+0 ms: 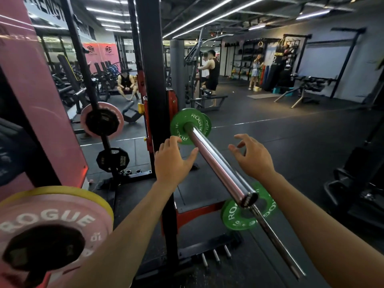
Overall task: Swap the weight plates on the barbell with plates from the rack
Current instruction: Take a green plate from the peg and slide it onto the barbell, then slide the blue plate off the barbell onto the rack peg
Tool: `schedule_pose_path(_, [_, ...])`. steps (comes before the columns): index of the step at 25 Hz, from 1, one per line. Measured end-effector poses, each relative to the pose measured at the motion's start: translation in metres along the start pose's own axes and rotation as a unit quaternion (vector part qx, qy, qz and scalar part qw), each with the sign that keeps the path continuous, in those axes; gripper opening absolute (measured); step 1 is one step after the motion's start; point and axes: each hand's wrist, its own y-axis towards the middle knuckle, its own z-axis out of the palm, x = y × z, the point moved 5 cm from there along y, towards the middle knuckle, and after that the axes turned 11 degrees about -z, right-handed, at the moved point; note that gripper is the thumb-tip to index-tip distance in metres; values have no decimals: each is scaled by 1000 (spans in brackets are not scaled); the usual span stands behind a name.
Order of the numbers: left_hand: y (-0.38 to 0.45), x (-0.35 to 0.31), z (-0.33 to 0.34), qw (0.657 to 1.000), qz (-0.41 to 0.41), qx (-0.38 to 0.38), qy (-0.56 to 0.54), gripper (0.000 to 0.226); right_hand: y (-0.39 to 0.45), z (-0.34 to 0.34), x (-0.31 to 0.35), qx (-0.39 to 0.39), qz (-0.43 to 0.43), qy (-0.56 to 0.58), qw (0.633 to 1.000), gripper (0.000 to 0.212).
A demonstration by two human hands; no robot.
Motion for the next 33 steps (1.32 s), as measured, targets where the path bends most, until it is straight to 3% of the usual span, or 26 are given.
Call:
schedule_pose_path(7, [-109,-45,-66,999,23,29,33,56,-106,-83,45,-17,13,19,1000,41])
schedule_pose_path(14, [-169,-48,-150,998,38,19,45,53,-158,-112,132,-12,1,27,1000,41])
schedule_pose_path(20, [-185,28,-260,998,19,-24,53,58,-166,-73,257,17,-33,55,998,41])
schedule_pose_path(28, [-203,188,-435,990,-61,-73,106,45,-159,24,475,31,-102,133,985,42])
schedule_pose_path(33, [-200,249,-489,981,-105,-88,134,48,-149,66,551,56,-134,139,980,44])
